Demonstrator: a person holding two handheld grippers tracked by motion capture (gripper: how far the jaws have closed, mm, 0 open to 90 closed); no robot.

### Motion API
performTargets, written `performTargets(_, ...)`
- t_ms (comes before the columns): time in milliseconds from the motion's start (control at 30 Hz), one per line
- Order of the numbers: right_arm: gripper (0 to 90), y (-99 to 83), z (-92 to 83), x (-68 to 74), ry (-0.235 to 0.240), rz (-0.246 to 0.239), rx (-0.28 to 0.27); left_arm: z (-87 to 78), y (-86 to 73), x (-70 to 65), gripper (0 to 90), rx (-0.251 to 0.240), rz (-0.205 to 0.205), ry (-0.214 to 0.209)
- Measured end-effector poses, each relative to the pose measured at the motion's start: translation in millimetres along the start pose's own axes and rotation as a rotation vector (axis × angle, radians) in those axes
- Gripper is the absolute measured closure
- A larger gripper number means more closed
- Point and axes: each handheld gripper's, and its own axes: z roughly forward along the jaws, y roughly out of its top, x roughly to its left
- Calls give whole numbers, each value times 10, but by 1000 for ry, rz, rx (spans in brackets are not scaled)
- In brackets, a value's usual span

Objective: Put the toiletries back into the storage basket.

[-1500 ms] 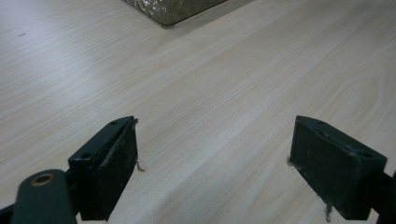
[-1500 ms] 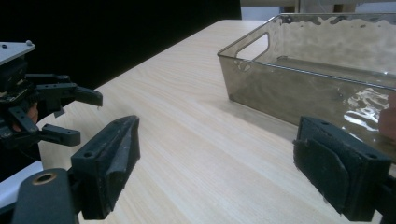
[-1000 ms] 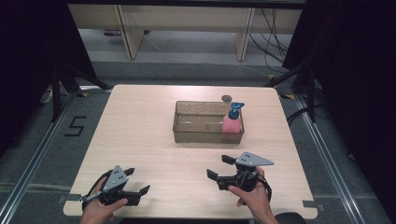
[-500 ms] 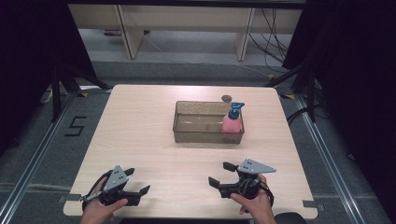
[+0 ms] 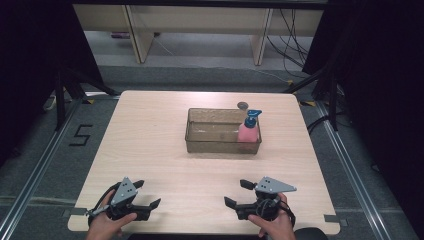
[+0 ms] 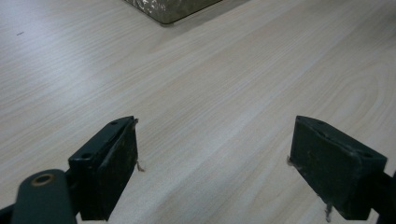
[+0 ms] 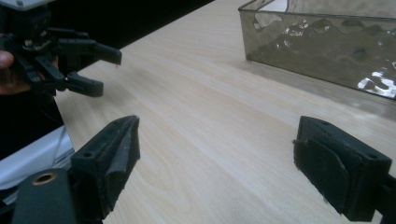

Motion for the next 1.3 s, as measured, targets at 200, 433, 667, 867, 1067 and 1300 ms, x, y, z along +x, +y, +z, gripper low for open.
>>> performTargets(200,155,-32,-26,47,6,-16,22,5,-2,-5,148,-1,-2,-1)
performTargets(433,155,-70,-22,91,7,-8,28,3,1,-3,148,-3,-1,-1)
performTargets(667,155,-90,-50,113,6,-11,36,-1,2,0,148,2,6,0)
performTargets(867,155,-97,-45,109,3,-14,40,2,3,-1,148,-2,9,-2)
performTargets(1067,155,-100,-45,110,-12,-23,51,1,4,-4,148,-1,9,1)
performTargets(1300,155,-102,-37,110,-18,-31,46,-2,7,2,148,4,16,0)
